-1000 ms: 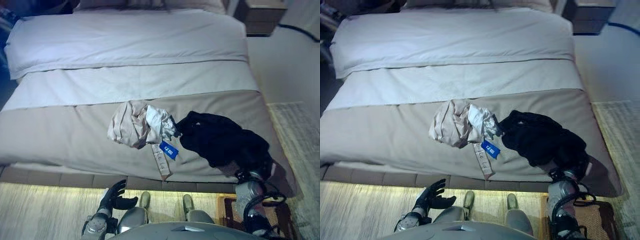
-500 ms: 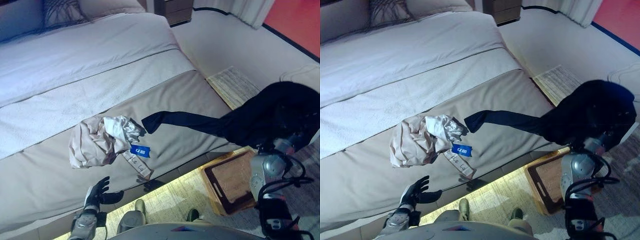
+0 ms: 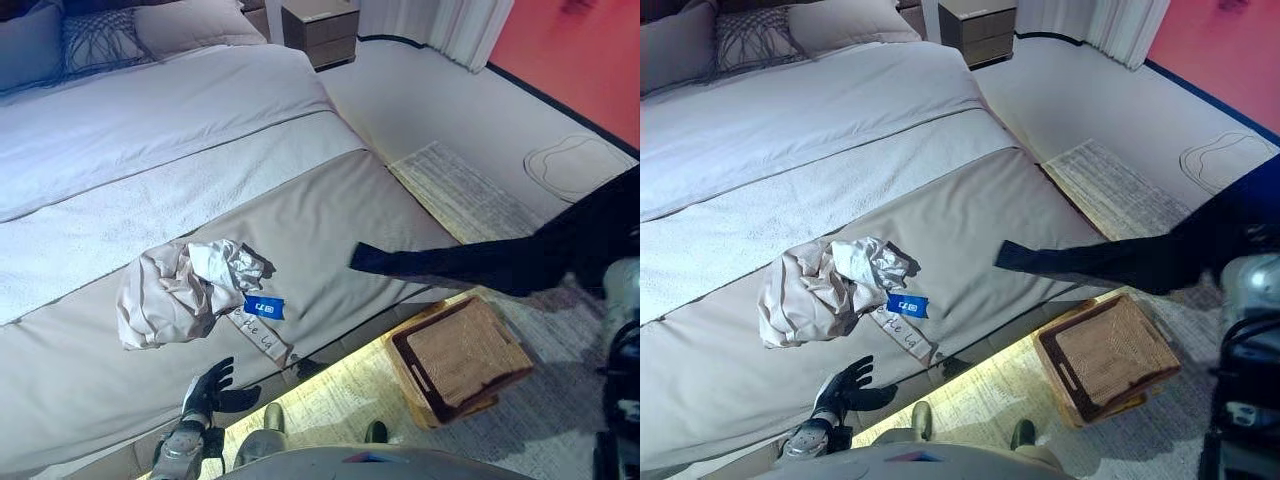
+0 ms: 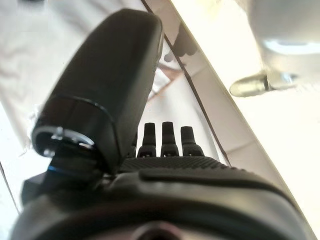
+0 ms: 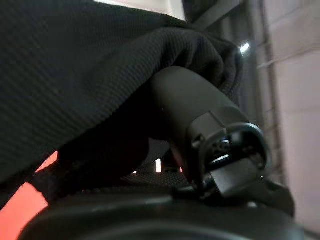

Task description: Pick up the clothes from the bed and place them into the basket

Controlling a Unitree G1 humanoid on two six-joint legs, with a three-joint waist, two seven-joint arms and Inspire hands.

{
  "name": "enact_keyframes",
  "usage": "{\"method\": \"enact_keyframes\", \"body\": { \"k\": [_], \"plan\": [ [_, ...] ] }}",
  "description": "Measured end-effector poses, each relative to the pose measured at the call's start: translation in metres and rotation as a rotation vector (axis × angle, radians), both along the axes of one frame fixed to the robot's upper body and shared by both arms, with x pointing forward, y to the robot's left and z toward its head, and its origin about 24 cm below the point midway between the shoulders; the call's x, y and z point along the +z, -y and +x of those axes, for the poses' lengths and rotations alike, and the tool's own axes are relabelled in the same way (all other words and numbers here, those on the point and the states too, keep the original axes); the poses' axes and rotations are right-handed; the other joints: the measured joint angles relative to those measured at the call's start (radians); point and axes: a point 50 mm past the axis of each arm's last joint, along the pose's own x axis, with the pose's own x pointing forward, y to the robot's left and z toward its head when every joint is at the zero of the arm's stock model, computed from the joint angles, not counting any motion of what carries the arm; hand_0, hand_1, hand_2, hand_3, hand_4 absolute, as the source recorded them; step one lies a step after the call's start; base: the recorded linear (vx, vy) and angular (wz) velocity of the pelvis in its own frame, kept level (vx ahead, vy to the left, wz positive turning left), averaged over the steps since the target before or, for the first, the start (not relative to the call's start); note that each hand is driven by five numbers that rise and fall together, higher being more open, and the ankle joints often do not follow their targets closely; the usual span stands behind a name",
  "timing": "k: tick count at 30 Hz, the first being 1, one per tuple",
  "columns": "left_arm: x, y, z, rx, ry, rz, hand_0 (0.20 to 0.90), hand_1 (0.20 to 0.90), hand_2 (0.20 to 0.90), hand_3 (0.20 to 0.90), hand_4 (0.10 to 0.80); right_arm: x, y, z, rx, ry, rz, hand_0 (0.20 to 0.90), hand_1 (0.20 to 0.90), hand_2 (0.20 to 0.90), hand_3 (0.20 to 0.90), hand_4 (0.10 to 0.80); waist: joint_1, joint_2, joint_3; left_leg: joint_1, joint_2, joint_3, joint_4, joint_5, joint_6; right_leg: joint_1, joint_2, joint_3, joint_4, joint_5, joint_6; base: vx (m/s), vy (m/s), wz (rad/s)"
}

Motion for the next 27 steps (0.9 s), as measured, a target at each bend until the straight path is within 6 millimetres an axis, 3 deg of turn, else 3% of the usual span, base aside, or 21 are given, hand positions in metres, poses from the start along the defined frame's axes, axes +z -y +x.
{"method": "enact_keyframes", "body": {
  "k": [5,8,13,20,27],
  "plan": [
    [0.000,-0.004,-0.005,-0.011,-0.017,-0.001,0.900,0.900,0.900,0.900,0.800,0.047,0.010,-0.002,-0.009,-0.015,-0.112,0.300,0.300,0.300,0.200,0.100,-0.001,-0.002,-0.001,0.009,-0.001,-0.001,0.000,0.000,0.000,0.009,0.000,0.000,0.000,0.000,0.000,0.022,-0.006,0.01],
    [0.000,-0.003,-0.004,-0.027,-0.017,-0.015,0.900,0.900,0.900,0.900,0.800,0.043,0.024,0.004,0.019,-0.143,-0.078,0.300,0.300,0.300,0.200,0.100,-0.003,-0.014,-0.009,0.011,-0.004,-0.002,0.000,0.000,0.000,0.011,0.001,0.000,0.000,0.000,0.000,0.000,0.000,0.00],
    [-0.001,-0.001,-0.004,-0.044,-0.020,-0.029,0.900,0.900,0.900,0.900,0.800,-0.003,0.047,0.014,0.040,-0.345,0.125,0.300,0.300,0.300,0.200,0.100,-0.011,-0.026,-0.018,0.011,-0.007,-0.002,0.000,0.000,0.000,0.011,-0.002,0.001,0.000,0.000,0.000,0.000,0.000,0.00],
    [0.000,-0.004,-0.004,-0.045,-0.021,-0.022,0.900,0.900,0.900,0.900,0.800,-0.097,0.054,0.004,0.044,-0.553,0.400,0.300,0.300,0.300,0.200,0.100,-0.015,-0.015,-0.024,0.011,-0.011,-0.001,0.000,0.000,0.000,0.011,-0.005,0.001,0.000,0.000,0.000,0.000,0.000,0.00],
    [0.000,-0.004,-0.006,-0.088,-0.038,-0.026,0.900,0.900,0.900,0.900,0.800,-0.149,0.047,-0.007,0.042,-0.620,0.560,0.300,0.300,0.300,0.200,0.100,-0.029,0.002,-0.025,0.011,-0.011,0.001,0.000,0.000,0.000,0.010,-0.007,0.001,0.000,0.000,0.000,-0.004,-0.002,0.00]
  ]
}}
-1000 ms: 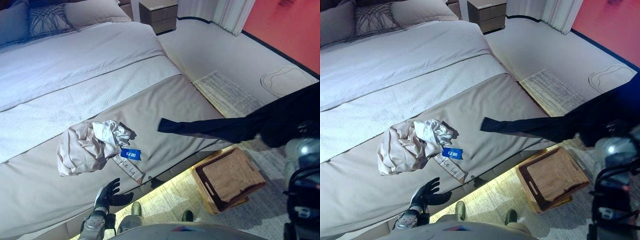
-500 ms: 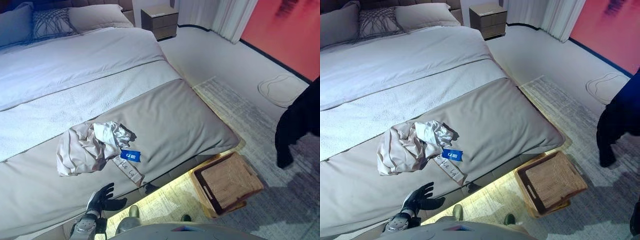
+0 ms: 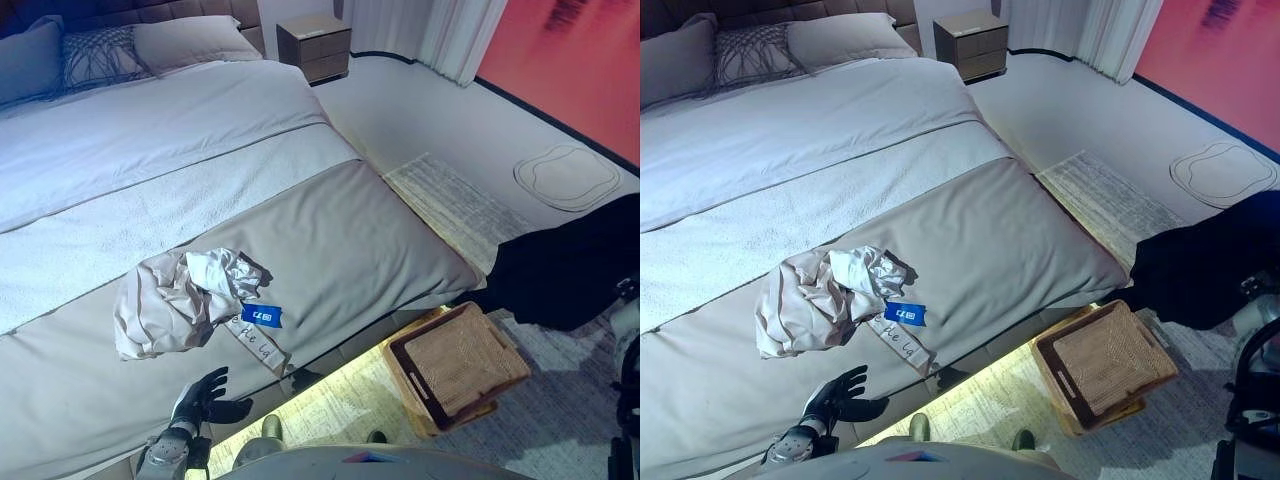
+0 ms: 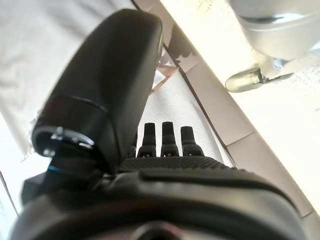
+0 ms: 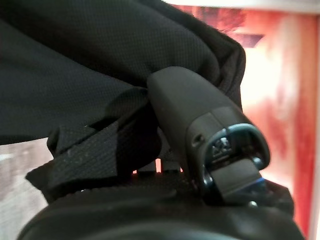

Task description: Pick up the clothes from the bed and place them into the basket

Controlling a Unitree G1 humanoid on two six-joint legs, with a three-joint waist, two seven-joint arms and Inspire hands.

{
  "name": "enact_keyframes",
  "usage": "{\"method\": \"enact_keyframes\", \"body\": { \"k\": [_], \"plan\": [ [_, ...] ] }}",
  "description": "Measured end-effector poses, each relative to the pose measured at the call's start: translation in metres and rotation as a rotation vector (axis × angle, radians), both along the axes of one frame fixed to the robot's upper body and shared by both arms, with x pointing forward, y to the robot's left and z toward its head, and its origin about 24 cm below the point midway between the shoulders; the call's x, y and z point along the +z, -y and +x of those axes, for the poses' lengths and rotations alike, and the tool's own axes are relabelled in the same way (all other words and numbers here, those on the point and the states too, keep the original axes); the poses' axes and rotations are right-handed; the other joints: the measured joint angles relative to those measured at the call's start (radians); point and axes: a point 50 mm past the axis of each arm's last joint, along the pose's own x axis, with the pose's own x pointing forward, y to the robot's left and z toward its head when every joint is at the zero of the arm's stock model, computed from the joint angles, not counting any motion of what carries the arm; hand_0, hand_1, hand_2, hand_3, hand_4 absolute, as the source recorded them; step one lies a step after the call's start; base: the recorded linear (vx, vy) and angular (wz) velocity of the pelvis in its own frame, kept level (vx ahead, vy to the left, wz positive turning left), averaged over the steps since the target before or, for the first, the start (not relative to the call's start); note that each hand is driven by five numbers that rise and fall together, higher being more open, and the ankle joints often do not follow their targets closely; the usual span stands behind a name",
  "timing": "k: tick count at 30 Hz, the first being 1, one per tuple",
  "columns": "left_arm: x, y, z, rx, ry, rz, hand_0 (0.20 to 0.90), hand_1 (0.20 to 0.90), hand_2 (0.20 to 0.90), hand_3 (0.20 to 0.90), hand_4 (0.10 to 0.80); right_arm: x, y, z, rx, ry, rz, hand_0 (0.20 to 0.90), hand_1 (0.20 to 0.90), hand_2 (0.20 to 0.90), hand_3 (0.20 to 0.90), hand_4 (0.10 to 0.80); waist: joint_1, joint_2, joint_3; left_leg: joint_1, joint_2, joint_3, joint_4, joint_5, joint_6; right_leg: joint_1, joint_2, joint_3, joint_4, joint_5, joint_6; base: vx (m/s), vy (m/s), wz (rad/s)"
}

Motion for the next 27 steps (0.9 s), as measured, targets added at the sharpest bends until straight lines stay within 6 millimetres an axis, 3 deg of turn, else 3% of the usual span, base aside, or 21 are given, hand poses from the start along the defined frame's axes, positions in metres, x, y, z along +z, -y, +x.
{"method": "enact_keyframes", "body": {
  "k": [5,10,14,16,17,18,19,20,22,27],
  "plan": [
    [-0.001,0.003,-0.001,-0.013,-0.004,-0.012,0.900,0.900,0.900,0.900,0.800,-0.025,-0.004,-0.010,0.005,-0.059,0.035,0.300,0.300,0.300,0.200,0.100,-0.009,0.018,0.007,-0.002,0.001,0.001,0.000,0.000,0.000,-0.003,-0.004,0.000,-0.002,0.000,0.000,-0.042,0.021,-0.01],
    [-0.002,0.009,-0.003,-0.010,0.000,-0.021,0.900,0.900,0.900,0.900,0.800,-0.005,-0.010,-0.008,0.032,0.021,-0.109,0.300,0.300,0.300,0.200,0.100,-0.015,0.052,0.022,-0.003,-0.003,0.004,-0.001,0.000,0.000,-0.006,-0.010,0.001,-0.005,0.000,0.001,-0.016,0.009,-0.01],
    [-0.003,0.013,-0.004,-0.001,0.007,-0.035,0.900,0.900,0.900,0.900,0.800,0.052,-0.033,0.007,0.115,0.185,-0.327,0.300,0.300,0.300,0.200,0.100,-0.026,0.056,0.026,0.002,0.000,0.008,-0.001,0.000,0.000,-0.002,-0.006,0.006,-0.002,0.003,0.005,0.043,0.048,-0.02],
    [-0.003,0.019,0.000,-0.004,0.019,-0.050,0.900,0.900,0.900,0.900,0.800,0.085,-0.037,0.013,0.145,0.265,-0.436,0.300,0.300,0.300,0.200,0.100,-0.024,0.051,0.029,0.006,-0.001,0.009,-0.001,0.000,0.000,0.003,-0.007,0.007,0.000,0.004,0.005,0.050,0.055,0.00],
    [-0.003,0.021,0.001,-0.005,0.023,-0.056,0.900,0.900,0.900,0.900,0.800,0.113,-0.039,0.018,0.154,0.329,-0.510,0.300,0.300,0.300,0.200,0.100,-0.024,0.044,0.034,0.012,-0.002,0.009,-0.001,0.000,0.000,0.008,-0.007,0.008,0.000,0.004,0.005,0.043,0.047,0.01],
    [-0.003,0.021,0.001,-0.005,0.022,-0.056,0.900,0.900,0.900,0.900,0.800,0.122,-0.040,0.019,0.156,0.349,-0.527,0.300,0.300,0.300,0.200,0.100,-0.024,0.040,0.036,0.016,-0.002,0.009,-0.001,0.000,0.000,0.011,-0.007,0.008,0.000,0.004,0.006,0.045,0.055,-0.01],
    [-0.002,0.021,0.005,-0.007,0.030,-0.056,0.900,0.900,0.900,0.900,0.800,0.147,-0.041,0.022,0.155,0.409,-0.579,0.300,0.300,0.300,0.200,0.100,-0.021,0.030,0.037,0.021,-0.001,0.010,-0.001,-0.002,0.001,0.015,-0.007,0.008,-0.001,0.003,0.006,0.033,0.043,-0.02],
    [-0.002,0.021,0.005,-0.008,0.031,-0.056,0.900,0.900,0.900,0.900,0.800,0.156,-0.042,0.023,0.153,0.429,-0.594,0.300,0.300,0.300,0.200,0.100,-0.020,0.027,0.037,0.020,-0.001,0.010,-0.002,-0.002,0.001,0.015,-0.007,0.008,-0.001,0.003,0.006,0.032,0.041,-0.01],
    [-0.001,0.021,0.009,-0.009,0.038,-0.056,0.900,0.900,0.900,0.900,0.800,0.193,-0.044,0.021,0.126,0.521,-0.668,0.300,0.300,0.300,0.200,0.100,-0.012,0.010,0.037,0.021,-0.002,0.010,-0.001,-0.002,0.001,0.015,-0.005,0.008,0.000,0.003,0.006,0.027,0.034,-0.01],
    [-0.002,0.016,0.005,-0.008,0.007,-0.043,0.900,0.900,0.900,0.900,0.800,0.231,-0.048,0.016,0.105,0.607,-0.747,0.300,0.300,0.300,0.200,0.100,-0.007,-0.039,0.025,0.021,-0.002,0.009,0.000,-0.002,0.001,0.015,-0.001,0.006,0.000,0.003,0.005,0.004,0.007,0.00]
  ]
}}
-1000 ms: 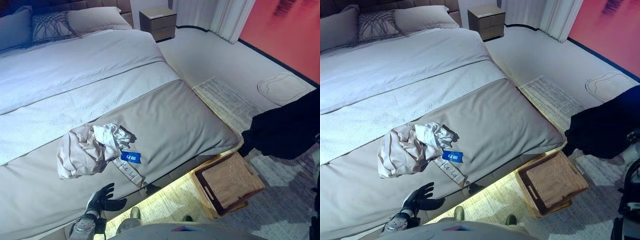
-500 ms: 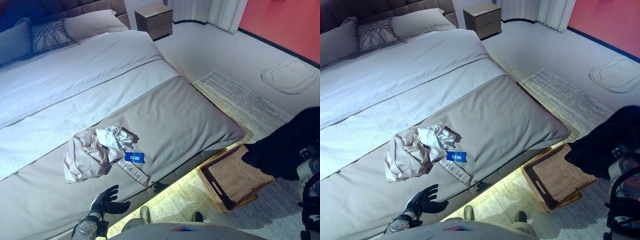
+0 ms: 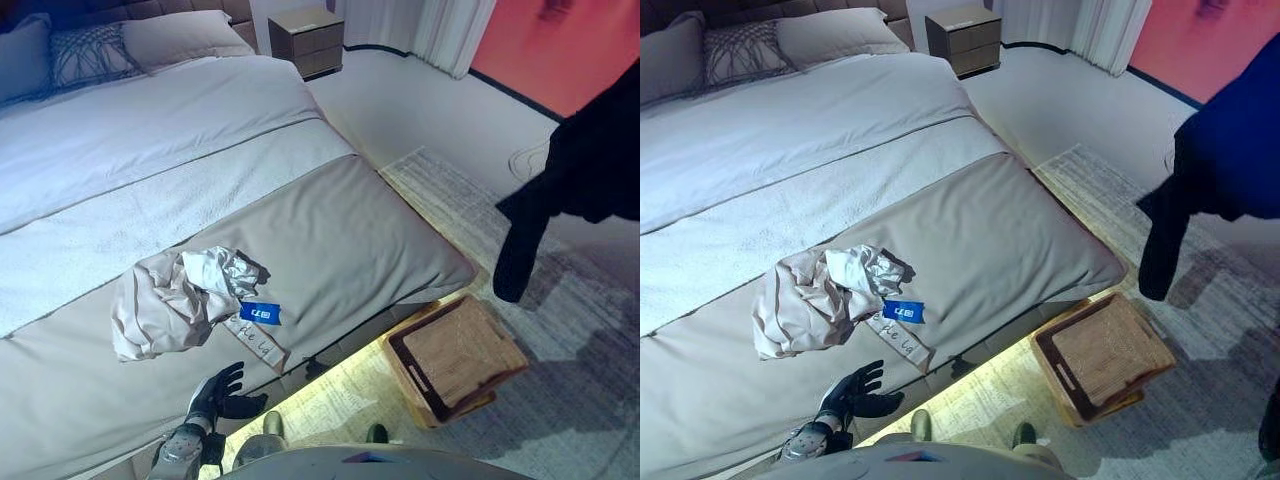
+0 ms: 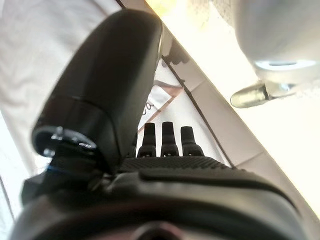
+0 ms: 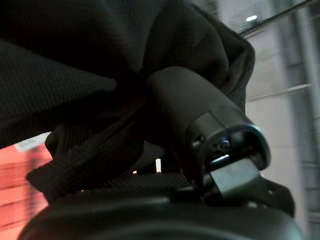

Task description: Pick up the clothes from the bed and place them into the basket

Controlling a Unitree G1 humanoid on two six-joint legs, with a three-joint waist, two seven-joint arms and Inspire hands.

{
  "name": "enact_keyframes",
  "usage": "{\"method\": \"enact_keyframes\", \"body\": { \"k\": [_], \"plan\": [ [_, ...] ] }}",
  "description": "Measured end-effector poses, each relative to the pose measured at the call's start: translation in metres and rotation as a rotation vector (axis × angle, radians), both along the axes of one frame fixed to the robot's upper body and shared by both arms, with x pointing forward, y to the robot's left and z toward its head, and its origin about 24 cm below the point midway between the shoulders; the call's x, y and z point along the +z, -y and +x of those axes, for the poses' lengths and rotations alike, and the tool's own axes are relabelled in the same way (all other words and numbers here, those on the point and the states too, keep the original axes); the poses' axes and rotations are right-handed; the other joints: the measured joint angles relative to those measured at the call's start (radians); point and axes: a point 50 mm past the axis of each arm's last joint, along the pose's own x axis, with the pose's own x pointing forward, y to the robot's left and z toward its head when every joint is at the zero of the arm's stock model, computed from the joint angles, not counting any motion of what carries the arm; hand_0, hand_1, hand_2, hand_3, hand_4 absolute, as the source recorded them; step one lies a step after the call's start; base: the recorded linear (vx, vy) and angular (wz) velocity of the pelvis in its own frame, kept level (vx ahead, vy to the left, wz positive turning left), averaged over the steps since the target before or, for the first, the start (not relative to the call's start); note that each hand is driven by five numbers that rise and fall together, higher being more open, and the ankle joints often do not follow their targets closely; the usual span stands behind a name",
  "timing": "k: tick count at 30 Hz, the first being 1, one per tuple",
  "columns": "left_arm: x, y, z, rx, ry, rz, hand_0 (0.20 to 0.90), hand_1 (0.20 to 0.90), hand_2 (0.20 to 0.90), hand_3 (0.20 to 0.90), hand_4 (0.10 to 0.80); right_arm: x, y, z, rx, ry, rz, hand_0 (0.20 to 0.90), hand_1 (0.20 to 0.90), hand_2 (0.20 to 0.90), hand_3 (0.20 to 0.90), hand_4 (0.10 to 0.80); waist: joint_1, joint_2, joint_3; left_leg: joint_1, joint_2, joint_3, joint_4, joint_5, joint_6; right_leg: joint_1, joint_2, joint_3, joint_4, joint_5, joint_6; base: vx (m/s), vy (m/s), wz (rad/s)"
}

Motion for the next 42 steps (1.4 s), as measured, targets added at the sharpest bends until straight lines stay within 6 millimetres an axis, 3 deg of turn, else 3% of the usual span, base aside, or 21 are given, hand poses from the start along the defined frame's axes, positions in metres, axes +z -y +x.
{"method": "enact_keyframes", "body": {
  "k": [6,19,24,27,32,34,35,36,37,38,42],
  "plan": [
    [0.000,-0.006,-0.003,-0.024,-0.023,0.026,0.900,0.900,0.900,0.900,0.800,0.002,0.000,0.002,-0.005,0.004,0.005,0.300,0.300,0.300,0.200,0.100,-0.002,-0.027,-0.026,0.000,-0.002,0.001,0.000,0.000,0.000,0.000,-0.002,0.000,0.000,0.000,0.000,0.000,0.000,0.00],
    [-0.001,-0.010,-0.007,-0.009,-0.040,0.049,0.900,0.900,0.900,0.900,0.800,-0.015,0.005,0.005,-0.037,-0.055,0.029,0.300,0.300,0.300,0.200,0.100,-0.007,0.005,-0.048,-0.002,-0.005,0.001,0.000,0.000,0.000,-0.002,-0.006,0.000,0.000,0.000,0.000,-0.005,0.000,0.00],
    [0.000,-0.010,-0.006,-0.010,-0.037,0.048,0.900,0.900,0.900,0.900,0.800,-0.022,-0.005,0.005,0.011,-0.073,0.005,0.300,0.300,0.300,0.200,0.100,-0.018,0.005,-0.048,-0.001,-0.005,0.002,0.000,0.000,0.000,-0.002,-0.006,0.000,0.000,0.000,0.000,0.000,0.000,0.00],
    [0.000,-0.010,-0.006,-0.011,-0.036,0.048,0.900,0.900,0.900,0.900,0.800,-0.036,-0.014,0.010,0.092,-0.135,-0.005,0.300,0.300,0.300,0.200,0.100,-0.027,0.004,-0.048,0.000,-0.005,0.003,0.000,0.000,0.000,-0.001,-0.005,0.001,0.000,0.000,0.000,0.000,0.000,0.00],
    [0.000,-0.009,-0.006,-0.011,-0.035,0.046,0.900,0.900,0.900,0.900,0.800,-0.088,-0.014,0.017,0.182,-0.347,0.077,0.300,0.300,0.300,0.200,0.100,-0.028,0.000,-0.047,0.001,-0.003,0.010,-0.001,0.000,0.000,-0.004,-0.003,0.016,0.000,0.000,0.000,-0.014,0.002,-0.03],
    [-0.001,-0.009,-0.006,-0.011,-0.035,0.045,0.900,0.900,0.900,0.900,0.800,-0.128,-0.016,0.019,0.218,-0.464,0.158,0.300,0.300,0.300,0.200,0.100,-0.029,0.000,-0.046,0.001,-0.001,0.015,-0.001,0.000,0.000,-0.007,-0.001,0.020,0.000,0.000,0.000,-0.005,-0.005,-0.05],
    [0.000,-0.009,-0.005,-0.010,-0.034,0.045,0.900,0.900,0.900,0.900,0.800,-0.136,-0.018,0.019,0.225,-0.494,0.173,0.300,0.300,0.300,0.200,0.100,-0.029,0.000,-0.046,0.001,0.000,0.016,-0.001,0.000,0.000,-0.007,-0.001,0.020,0.000,0.000,0.000,0.003,-0.005,-0.05],
    [0.000,-0.009,-0.005,-0.011,-0.032,0.044,0.900,0.900,0.900,0.900,0.800,-0.162,-0.020,0.019,0.250,-0.581,0.219,0.300,0.300,0.300,0.200,0.100,-0.030,-0.001,-0.046,0.001,0.000,0.016,-0.001,0.000,0.000,-0.007,0.000,0.021,0.000,0.000,0.000,0.000,0.000,0.00],
    [0.000,-0.008,-0.004,-0.011,-0.031,0.044,0.900,0.900,0.900,0.900,0.800,-0.170,-0.020,0.019,0.255,-0.609,0.233,0.300,0.300,0.300,0.200,0.100,-0.030,-0.001,-0.046,0.001,0.001,0.016,-0.001,0.000,0.000,-0.007,0.001,0.021,0.000,0.000,0.000,0.000,0.000,0.00],
    [-0.001,-0.007,-0.004,-0.012,-0.031,0.042,0.900,0.900,0.900,0.900,0.800,-0.193,-0.021,0.017,0.273,-0.701,0.277,0.300,0.300,0.300,0.200,0.100,-0.029,-0.001,-0.046,0.001,0.001,0.017,-0.001,0.000,0.000,-0.007,0.001,0.021,0.000,0.000,0.000,0.000,0.000,0.00],
    [-0.001,-0.008,-0.006,-0.012,-0.034,0.046,0.900,0.900,0.900,0.900,0.800,-0.244,-0.019,0.004,0.291,-0.872,0.399,0.300,0.300,0.300,0.200,0.100,-0.024,-0.001,-0.045,0.001,0.002,0.016,-0.001,0.000,0.000,-0.006,0.001,0.019,0.000,0.000,0.000,0.000,0.000,0.00]
  ]
}}
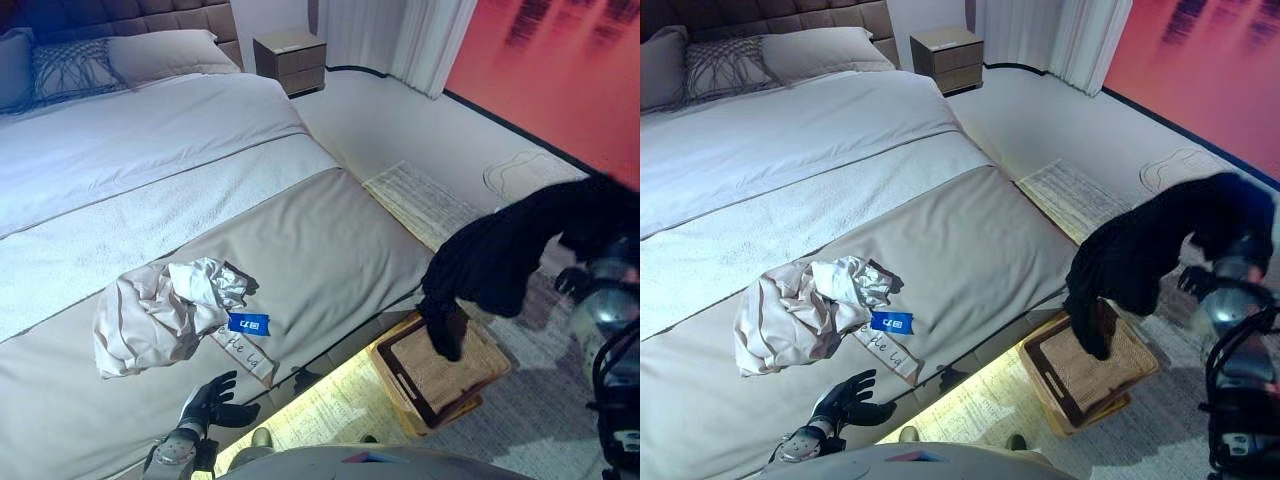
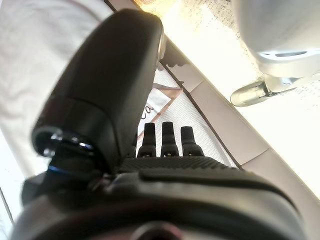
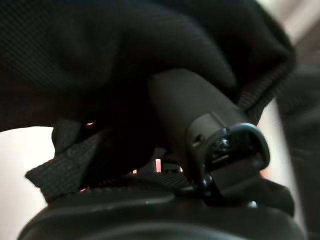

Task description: Pick up the clothes from the bed and place them into the basket

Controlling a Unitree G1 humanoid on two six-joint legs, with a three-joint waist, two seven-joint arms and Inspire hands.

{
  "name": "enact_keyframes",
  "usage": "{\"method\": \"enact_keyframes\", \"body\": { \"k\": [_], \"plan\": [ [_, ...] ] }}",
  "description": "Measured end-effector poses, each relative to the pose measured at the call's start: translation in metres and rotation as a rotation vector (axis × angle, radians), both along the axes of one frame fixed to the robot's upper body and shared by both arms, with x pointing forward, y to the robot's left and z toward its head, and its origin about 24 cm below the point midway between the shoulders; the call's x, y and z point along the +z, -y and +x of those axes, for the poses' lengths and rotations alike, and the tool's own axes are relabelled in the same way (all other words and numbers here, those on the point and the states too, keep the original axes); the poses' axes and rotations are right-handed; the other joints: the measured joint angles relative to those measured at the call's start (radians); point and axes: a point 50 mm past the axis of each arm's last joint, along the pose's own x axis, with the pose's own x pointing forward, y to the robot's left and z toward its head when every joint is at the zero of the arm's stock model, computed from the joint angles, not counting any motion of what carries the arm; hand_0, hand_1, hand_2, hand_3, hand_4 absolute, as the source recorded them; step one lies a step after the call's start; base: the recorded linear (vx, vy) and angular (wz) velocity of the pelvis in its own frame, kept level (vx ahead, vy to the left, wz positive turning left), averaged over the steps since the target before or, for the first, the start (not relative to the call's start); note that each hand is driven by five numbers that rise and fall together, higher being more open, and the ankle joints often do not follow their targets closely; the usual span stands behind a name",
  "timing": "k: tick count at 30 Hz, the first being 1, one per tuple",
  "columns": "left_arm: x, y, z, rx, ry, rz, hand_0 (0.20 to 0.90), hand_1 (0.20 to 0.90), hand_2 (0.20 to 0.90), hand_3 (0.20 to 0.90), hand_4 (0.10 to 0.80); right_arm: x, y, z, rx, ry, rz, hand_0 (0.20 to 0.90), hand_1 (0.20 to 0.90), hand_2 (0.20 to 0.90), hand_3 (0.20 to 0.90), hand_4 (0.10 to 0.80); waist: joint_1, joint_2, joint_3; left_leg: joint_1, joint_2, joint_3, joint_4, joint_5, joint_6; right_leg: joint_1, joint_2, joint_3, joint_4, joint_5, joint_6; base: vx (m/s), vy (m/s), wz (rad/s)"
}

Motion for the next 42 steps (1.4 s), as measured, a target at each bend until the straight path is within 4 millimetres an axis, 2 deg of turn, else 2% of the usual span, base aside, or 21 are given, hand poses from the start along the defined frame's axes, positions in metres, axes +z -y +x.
{"method": "enact_keyframes", "body": {
  "k": [1,3,7,8,12,15,21,26,31,37,42],
  "plan": [
    [0.000,-0.001,-0.002,0.001,-0.002,0.005,0.900,0.900,0.900,0.900,0.800,-0.017,-0.001,-0.006,-0.005,-0.044,0.052,0.300,0.300,0.300,0.200,0.100,0.001,0.000,0.000,0.000,0.000,0.000,0.000,0.000,0.000,0.000,0.000,-0.001,0.000,0.000,0.000,0.000,0.000,0.00],
    [-0.001,-0.001,-0.005,0.001,-0.007,0.011,0.900,0.900,0.900,0.900,0.800,-0.038,-0.007,-0.013,-0.015,-0.093,0.111,0.300,0.300,0.300,0.200,0.100,-0.001,0.001,0.004,0.000,0.000,0.001,-0.001,0.000,0.000,-0.001,0.000,-0.001,-0.003,0.000,0.000,0.000,0.000,0.00],
    [0.000,-0.002,-0.007,0.007,0.002,0.015,0.900,0.900,0.900,0.900,0.800,-0.068,-0.016,-0.027,-0.041,-0.170,0.180,0.300,0.300,0.300,0.200,0.100,-0.001,0.000,0.014,0.001,0.001,0.001,-0.002,-0.001,-0.001,-0.001,0.000,-0.001,-0.004,0.000,0.000,-0.002,-0.015,-0.01],
    [-0.001,-0.003,-0.008,0.008,-0.001,0.017,0.900,0.900,0.900,0.900,0.800,-0.081,-0.021,-0.031,-0.047,-0.218,0.199,0.300,0.300,0.300,0.200,0.100,-0.001,0.000,0.016,0.000,0.001,0.002,-0.003,-0.002,-0.002,-0.002,0.000,-0.002,-0.004,-0.001,0.000,-0.001,-0.034,-0.02],
    [-0.001,-0.002,-0.009,-0.009,-0.005,0.023,0.900,0.900,0.900,0.900,0.800,-0.110,-0.035,-0.045,-0.122,-0.303,0.253,0.300,0.300,0.300,0.200,0.100,0.000,0.008,0.026,0.000,0.002,0.002,-0.003,-0.002,-0.002,-0.003,-0.003,-0.003,-0.004,-0.001,0.000,-0.006,-0.048,0.00],
    [-0.001,-0.001,-0.009,-0.021,0.001,0.027,0.900,0.900,0.900,0.900,0.800,-0.124,-0.037,-0.056,-0.218,-0.349,0.266,0.300,0.300,0.300,0.200,0.100,0.007,0.019,0.033,0.000,-0.001,0.002,-0.003,-0.002,-0.002,-0.003,-0.008,-0.003,-0.004,0.000,0.000,-0.003,-0.011,0.00],
    [0.000,-0.002,-0.008,-0.034,0.010,0.029,0.900,0.900,0.900,0.900,0.800,-0.134,-0.029,-0.070,-0.334,-0.393,0.249,0.300,0.300,0.300,0.200,0.100,0.020,0.035,0.031,-0.002,-0.001,0.002,-0.003,-0.002,-0.002,-0.008,-0.010,-0.003,-0.004,0.000,0.000,-0.032,-0.024,0.00],
    [0.000,0.005,-0.003,-0.081,0.014,0.016,0.900,0.900,0.900,0.900,0.800,-0.148,-0.025,-0.077,-0.404,-0.427,0.352,0.300,0.300,0.300,0.200,0.100,0.023,0.053,0.036,-0.012,-0.001,0.001,-0.003,-0.002,-0.002,-0.017,-0.011,-0.004,-0.004,0.000,0.000,-0.073,0.001,0.01],
    [-0.002,0.014,-0.005,-0.095,0.013,-0.005,0.900,0.900,0.900,0.900,0.800,-0.158,-0.027,-0.081,-0.394,-0.450,0.428,0.300,0.300,0.300,0.200,0.100,0.024,0.084,0.042,-0.026,-0.003,0.001,0.000,-0.001,-0.001,-0.030,-0.010,-0.003,-0.004,0.001,0.000,-0.007,0.003,0.00],
    [-0.003,0.025,-0.002,-0.123,0.039,-0.029,0.900,0.900,0.900,0.900,0.800,-0.160,-0.043,-0.066,-0.265,-0.460,0.435,0.300,0.300,0.300,0.200,0.100,0.024,0.103,0.070,-0.034,-0.002,-0.004,0.000,-0.001,-0.001,-0.035,-0.009,-0.003,-0.004,0.001,0.000,-0.031,0.016,0.02],
    [0.002,0.029,0.015,-0.149,0.084,-0.034,0.900,0.900,0.900,0.900,0.800,-0.161,-0.056,-0.055,-0.219,-0.461,0.440,0.300,0.300,0.300,0.200,0.100,0.034,0.112,0.091,-0.064,-0.006,-0.023,0.001,0.005,0.002,-0.055,-0.011,-0.021,-0.003,0.001,-0.001,-0.074,-0.022,0.09]
  ]
}}
